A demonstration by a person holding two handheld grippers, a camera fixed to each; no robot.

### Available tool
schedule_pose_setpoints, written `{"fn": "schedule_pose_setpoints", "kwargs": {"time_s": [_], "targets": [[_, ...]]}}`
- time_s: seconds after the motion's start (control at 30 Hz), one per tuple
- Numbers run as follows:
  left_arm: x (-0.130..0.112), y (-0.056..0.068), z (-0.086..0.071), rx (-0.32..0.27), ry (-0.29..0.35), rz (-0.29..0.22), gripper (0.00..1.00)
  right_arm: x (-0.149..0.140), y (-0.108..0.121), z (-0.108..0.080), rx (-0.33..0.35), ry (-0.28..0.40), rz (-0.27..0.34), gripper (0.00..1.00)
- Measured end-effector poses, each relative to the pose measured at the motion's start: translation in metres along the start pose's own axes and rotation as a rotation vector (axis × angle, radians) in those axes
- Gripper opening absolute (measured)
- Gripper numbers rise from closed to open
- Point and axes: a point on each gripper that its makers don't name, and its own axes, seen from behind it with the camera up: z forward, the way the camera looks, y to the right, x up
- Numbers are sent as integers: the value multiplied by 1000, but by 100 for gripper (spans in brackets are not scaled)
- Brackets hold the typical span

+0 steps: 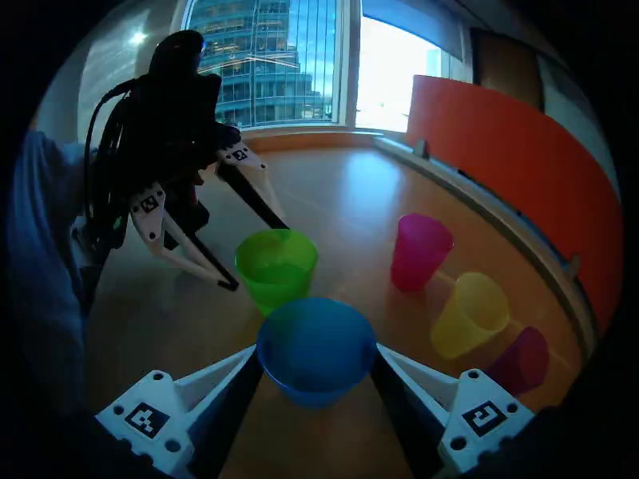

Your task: Pour water

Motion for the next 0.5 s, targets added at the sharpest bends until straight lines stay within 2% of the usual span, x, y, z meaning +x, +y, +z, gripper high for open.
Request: {"fn": "schedule_pose_setpoints", "kwargs": {"time_s": [0.3,0.5], "targets": [[0,2,-5,2,-4,-3,100,-7,-1,-1,-13,-8,-1,92],[0,4,-8,4,-4,-4,100,-11,1,-4,-30,-14,8,100]]}}
